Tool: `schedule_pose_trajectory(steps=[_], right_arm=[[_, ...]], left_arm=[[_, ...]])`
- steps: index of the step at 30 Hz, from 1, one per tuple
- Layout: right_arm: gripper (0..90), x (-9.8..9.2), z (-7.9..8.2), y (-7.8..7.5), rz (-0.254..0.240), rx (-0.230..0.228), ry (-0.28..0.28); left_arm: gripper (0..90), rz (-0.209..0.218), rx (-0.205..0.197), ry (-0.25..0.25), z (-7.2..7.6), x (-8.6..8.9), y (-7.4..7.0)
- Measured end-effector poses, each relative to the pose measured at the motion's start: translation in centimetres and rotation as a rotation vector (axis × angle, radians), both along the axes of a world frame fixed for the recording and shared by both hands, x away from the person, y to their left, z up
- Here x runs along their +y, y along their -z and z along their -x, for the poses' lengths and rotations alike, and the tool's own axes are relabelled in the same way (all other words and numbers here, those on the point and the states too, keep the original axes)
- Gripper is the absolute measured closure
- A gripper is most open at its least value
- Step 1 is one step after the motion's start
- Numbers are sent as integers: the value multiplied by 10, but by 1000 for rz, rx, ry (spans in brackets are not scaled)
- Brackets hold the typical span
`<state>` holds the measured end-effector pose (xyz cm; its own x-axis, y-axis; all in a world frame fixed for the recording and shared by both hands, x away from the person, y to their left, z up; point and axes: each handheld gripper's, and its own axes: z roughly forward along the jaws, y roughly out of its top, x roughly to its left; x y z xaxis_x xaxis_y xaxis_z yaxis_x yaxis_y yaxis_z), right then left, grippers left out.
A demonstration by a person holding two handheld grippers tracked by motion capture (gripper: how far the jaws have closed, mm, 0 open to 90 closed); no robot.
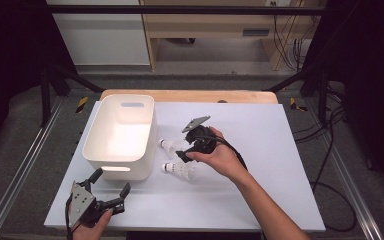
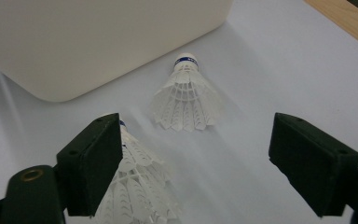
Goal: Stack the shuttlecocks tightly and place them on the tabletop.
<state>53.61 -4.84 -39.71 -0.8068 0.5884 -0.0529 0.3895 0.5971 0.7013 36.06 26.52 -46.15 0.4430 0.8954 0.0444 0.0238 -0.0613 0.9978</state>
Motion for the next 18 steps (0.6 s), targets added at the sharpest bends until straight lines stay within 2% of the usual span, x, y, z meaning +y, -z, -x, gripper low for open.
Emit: schedule_pose_trajectory(steps=[12, 18], right_arm=[[381, 3, 2, -1, -14, -19, -6], [523, 5, 2, 1, -4, -29, -28]], left_arm=[[10, 0, -1, 2, 0, 0, 0], [10, 0, -1, 2, 0, 0, 0]])
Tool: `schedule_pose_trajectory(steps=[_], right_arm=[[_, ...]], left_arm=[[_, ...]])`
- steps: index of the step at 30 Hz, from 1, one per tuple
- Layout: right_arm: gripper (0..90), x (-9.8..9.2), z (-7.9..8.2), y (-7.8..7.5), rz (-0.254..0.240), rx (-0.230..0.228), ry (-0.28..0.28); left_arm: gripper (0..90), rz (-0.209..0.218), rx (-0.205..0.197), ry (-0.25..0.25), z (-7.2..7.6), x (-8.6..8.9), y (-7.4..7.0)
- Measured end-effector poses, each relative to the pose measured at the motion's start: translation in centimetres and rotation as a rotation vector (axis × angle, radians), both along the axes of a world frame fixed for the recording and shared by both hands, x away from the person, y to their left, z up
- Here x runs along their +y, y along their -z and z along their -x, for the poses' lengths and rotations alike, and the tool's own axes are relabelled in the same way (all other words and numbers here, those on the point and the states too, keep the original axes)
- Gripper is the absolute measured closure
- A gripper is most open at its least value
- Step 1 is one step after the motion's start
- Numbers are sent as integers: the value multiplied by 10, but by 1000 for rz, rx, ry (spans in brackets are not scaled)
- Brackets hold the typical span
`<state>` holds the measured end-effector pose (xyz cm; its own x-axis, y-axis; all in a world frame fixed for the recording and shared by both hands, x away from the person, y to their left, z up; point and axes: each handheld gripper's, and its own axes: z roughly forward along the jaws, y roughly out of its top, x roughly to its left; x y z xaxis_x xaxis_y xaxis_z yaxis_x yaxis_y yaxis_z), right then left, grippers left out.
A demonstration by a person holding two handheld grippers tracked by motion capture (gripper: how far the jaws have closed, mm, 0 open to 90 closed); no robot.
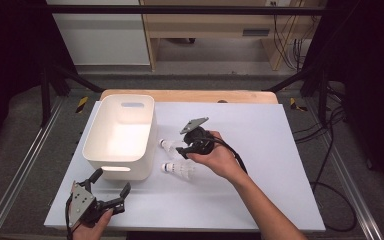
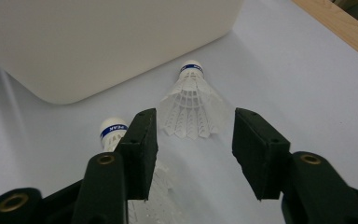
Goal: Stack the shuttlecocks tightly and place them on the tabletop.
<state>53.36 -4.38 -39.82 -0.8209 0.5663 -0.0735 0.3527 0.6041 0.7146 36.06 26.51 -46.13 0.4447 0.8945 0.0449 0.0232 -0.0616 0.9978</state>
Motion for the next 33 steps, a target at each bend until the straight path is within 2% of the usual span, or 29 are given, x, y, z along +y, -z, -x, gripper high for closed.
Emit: schedule_pose_trajectory(steps=[7, 13, 24, 33], right_arm=[[633, 3, -1, 4, 16, 13, -16], [669, 4, -5, 7, 13, 27, -16], [682, 17, -9, 18, 12, 64, -27], [649, 34, -16, 31, 13, 121, -20]], left_arm=[[10, 0, 0, 0, 0, 0, 0], [10, -1, 0, 1, 0, 0, 0], [10, 0, 1, 2, 0, -1, 0], [11, 1, 2, 5, -1, -1, 0]])
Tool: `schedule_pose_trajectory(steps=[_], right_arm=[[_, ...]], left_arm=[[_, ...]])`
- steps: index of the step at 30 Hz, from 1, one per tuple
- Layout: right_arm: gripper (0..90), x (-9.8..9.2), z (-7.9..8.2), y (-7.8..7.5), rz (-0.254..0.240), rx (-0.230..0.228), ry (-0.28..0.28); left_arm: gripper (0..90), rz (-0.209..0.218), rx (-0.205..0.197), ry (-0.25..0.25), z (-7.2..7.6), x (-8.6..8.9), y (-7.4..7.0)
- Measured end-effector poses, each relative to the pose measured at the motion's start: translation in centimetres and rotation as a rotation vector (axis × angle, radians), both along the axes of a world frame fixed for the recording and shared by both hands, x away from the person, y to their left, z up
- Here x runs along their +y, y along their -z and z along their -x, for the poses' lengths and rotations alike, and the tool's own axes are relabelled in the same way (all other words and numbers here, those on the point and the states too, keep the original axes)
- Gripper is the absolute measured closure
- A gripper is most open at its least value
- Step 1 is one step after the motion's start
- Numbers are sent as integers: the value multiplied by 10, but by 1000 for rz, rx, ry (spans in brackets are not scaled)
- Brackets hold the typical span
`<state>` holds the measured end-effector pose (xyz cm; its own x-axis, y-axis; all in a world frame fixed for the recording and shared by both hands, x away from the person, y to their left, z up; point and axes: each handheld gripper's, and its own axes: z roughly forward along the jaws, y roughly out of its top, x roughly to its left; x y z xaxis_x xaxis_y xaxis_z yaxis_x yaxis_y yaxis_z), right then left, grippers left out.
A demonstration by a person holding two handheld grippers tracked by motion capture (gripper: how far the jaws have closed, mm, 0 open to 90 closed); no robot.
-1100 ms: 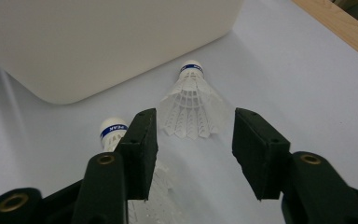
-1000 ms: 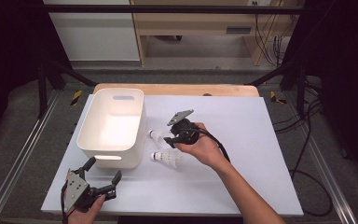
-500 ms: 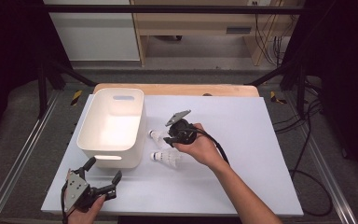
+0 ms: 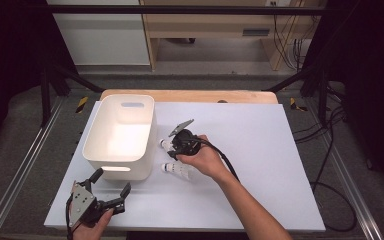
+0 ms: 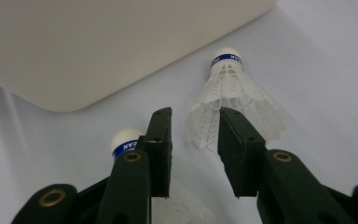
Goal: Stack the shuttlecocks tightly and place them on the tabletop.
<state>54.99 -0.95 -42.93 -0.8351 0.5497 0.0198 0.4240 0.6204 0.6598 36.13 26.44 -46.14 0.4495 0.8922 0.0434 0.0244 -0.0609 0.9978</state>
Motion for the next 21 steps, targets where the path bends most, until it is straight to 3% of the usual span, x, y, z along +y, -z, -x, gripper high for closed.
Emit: schedule_pose_trajectory(steps=[9, 16, 21], right_arm=[[629, 14, -10, 15, 5, 49, 37], [894, 17, -15, 17, 14, 5, 39], [900, 12, -15, 12, 1, -19, 26]], left_arm=[[11, 2, 1, 2, 0, 0, 0], [11, 1, 1, 2, 0, 0, 0], [11, 0, 0, 2, 0, -1, 0]])
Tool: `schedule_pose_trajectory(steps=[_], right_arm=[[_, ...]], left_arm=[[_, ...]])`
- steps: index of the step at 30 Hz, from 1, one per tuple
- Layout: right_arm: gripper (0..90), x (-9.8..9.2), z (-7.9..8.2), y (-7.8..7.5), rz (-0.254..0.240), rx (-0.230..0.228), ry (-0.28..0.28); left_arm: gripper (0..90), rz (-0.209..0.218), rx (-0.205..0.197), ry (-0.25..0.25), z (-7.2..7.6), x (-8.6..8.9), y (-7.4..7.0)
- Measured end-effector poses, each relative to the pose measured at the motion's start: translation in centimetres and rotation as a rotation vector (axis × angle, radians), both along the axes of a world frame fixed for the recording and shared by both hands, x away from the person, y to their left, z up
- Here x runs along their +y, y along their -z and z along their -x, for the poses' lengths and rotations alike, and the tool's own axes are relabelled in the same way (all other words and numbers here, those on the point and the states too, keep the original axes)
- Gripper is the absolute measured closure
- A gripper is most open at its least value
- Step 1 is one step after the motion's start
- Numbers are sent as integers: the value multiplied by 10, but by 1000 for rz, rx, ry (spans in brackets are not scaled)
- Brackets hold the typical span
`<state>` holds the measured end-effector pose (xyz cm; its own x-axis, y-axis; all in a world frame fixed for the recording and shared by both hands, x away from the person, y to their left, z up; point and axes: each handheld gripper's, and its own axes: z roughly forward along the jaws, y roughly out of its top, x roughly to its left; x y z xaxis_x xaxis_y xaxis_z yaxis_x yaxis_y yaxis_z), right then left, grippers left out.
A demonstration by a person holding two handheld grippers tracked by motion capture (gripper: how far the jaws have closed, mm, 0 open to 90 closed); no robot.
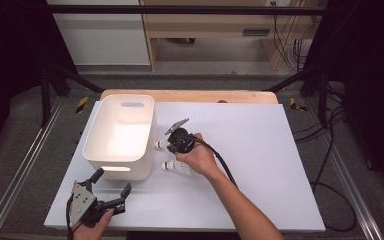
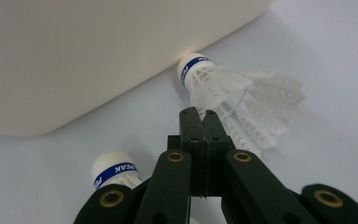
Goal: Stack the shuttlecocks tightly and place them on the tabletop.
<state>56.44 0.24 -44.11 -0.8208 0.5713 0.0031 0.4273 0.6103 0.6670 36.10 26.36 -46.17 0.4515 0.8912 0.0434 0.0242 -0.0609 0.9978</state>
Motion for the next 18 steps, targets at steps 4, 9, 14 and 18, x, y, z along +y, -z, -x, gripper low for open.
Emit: schedule_pose_trajectory(steps=[4, 9, 14, 18], right_arm=[[900, -5, 3, -7, -6, -24, -4], [900, -18, 10, -17, -14, -55, -4], [900, -36, 17, -25, -25, -81, -3], [900, -52, 22, -30, -44, -98, 14]], left_arm=[[11, -1, 1, -1, -1, 0, 0], [11, -3, 1, -2, 0, 0, 0], [10, -6, 0, 3, -1, -1, 0], [10, -5, 1, 3, -1, -1, 0]])
